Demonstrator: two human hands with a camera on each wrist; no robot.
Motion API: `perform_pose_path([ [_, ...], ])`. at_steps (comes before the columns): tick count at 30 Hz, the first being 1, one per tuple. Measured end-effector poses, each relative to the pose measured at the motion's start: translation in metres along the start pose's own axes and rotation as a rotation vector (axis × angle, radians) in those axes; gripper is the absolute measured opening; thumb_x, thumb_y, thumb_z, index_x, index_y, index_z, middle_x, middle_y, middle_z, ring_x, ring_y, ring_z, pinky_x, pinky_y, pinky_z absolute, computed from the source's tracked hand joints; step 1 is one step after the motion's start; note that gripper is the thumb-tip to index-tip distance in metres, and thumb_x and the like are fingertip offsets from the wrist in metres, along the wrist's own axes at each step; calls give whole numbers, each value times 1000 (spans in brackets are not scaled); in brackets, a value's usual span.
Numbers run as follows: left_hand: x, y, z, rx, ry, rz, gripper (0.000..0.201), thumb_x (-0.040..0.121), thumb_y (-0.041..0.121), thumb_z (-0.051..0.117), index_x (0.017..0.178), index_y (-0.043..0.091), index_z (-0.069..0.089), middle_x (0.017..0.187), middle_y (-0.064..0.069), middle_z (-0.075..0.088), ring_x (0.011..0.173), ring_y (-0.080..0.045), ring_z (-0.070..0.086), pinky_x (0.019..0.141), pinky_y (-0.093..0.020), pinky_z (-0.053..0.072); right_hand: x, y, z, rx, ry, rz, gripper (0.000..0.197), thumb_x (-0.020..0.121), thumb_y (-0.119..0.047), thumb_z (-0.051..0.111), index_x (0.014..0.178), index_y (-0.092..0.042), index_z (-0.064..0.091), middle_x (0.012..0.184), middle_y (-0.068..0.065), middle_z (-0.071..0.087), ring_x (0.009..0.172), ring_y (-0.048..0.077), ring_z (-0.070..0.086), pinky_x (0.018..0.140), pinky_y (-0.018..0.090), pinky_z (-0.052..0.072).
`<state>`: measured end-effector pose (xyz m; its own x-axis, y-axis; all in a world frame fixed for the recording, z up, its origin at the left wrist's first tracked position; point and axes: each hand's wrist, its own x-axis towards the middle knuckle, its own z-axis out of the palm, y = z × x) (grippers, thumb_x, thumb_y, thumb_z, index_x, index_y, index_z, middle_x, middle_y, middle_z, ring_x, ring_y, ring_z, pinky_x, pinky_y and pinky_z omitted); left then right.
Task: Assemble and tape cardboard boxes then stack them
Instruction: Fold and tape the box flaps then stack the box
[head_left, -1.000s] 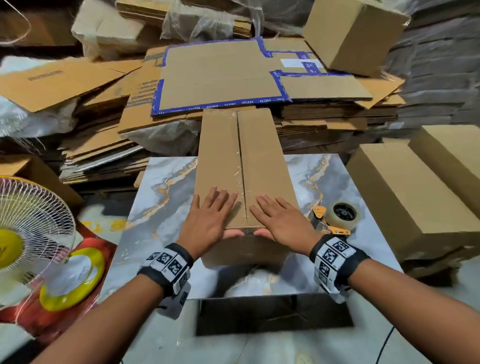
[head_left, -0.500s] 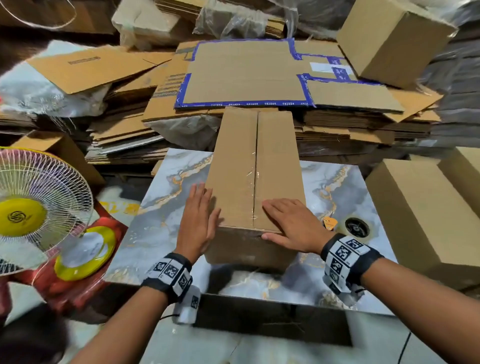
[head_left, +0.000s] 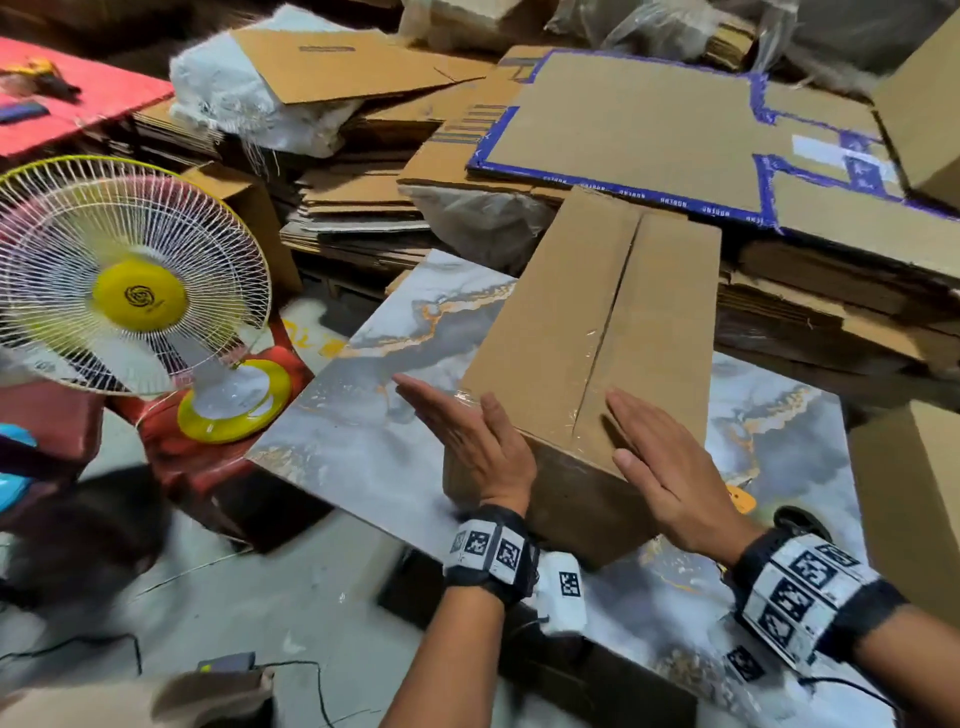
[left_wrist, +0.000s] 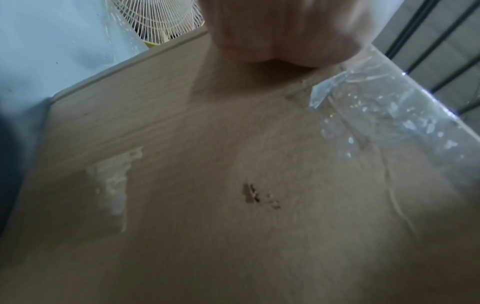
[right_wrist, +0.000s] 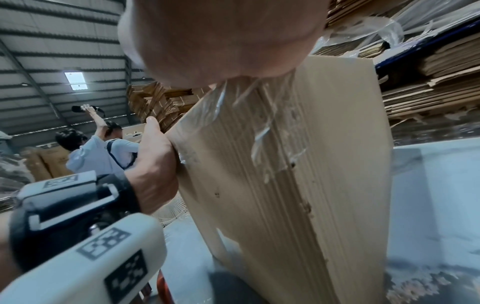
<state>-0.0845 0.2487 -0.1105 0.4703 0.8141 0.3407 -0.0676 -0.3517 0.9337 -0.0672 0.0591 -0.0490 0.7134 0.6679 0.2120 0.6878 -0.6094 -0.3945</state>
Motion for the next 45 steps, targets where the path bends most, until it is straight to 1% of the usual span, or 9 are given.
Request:
perform_pose_path([
  [3, -5, -2, 3, 43, 7, 32, 89, 105, 58, 14, 153, -13, -6, 165, -27, -11, 156, -34, -7, 125, -54, 3, 1, 3, 3, -12, -5, -7, 79, 101, -68, 10, 157, -16, 31, 162, -3, 29, 149, 11, 27, 120, 18, 11],
  [13, -65, -7, -2, 144, -82, 148, 83, 105, 55, 18, 156, -9, 2, 167, -19, -6, 157, -31, -3, 126, -43, -2, 3, 0, 5, -78, -23, -16, 84, 99, -69, 3, 158, -16, 28, 163, 3, 32, 149, 18, 30, 118, 26, 17],
  [17, -34, -4, -19, 4, 138, 87, 79, 107, 51, 25, 156, -8, 5, 167, -21, 3, 157, -28, 4, 125, -54, 9, 2, 0, 5, -50, -20, -1, 83, 99, -69, 2, 159, -18, 27, 164, 1, 31, 150, 17, 29, 120, 32, 21],
  [21, 29, 13, -17, -147, 321, 2, 73, 107, 45, 29, 158, -3, 8, 166, -17, 8, 154, -17, 10, 126, -36, 11, -1, 2, 6, -10, 25, 4, 78, 100, -68, 6, 159, -21, 28, 163, -1, 33, 149, 14, 30, 120, 34, 24],
  [26, 27, 14, 11, -140, 272, -36, 72, 104, 44, 29, 159, 0, 12, 167, -16, 15, 154, -21, 15, 124, -49, 18, 0, 4, 8, 10, 50, -7, 77, 101, -66, 8, 159, -19, 29, 162, 0, 33, 149, 15, 31, 120, 39, 28],
  [36, -40, 3, 13, 83, 42, -25, 91, 99, 70, 9, 156, 2, -11, 165, -12, -20, 155, -16, -15, 125, -47, -3, 0, 1, 7, -23, 49, -33, 77, 102, -65, 7, 159, -19, 30, 162, 0, 33, 149, 16, 30, 119, 31, 22],
  [39, -25, 11, 1, 8, 158, -28, 85, 103, 62, 17, 159, -1, 4, 168, -10, -13, 157, -19, -7, 126, -49, 4, 1, 1, 7, -15, 52, -38, 76, 101, -66, 7, 159, -21, 28, 162, -1, 32, 149, 16, 31, 119, 30, 22],
  [42, 16, 31, -5, -99, 312, -60, 76, 106, 50, 25, 158, -2, 8, 168, -17, -3, 156, -20, 1, 125, -27, 4, 0, 1, 7, -8, 44, -23, 78, 100, -68, 5, 159, -22, 27, 163, 0, 32, 149, 16, 30, 118, 34, 23],
  [45, 39, 39, 6, -146, 319, -55, 74, 103, 44, 28, 158, 0, 8, 168, -17, 1, 156, -22, 4, 127, -35, 7, -1, 1, 7, -7, 48, -19, 79, 99, -69, 4, 159, -24, 28, 163, 0, 32, 149, 16, 31, 118, 35, 23],
])
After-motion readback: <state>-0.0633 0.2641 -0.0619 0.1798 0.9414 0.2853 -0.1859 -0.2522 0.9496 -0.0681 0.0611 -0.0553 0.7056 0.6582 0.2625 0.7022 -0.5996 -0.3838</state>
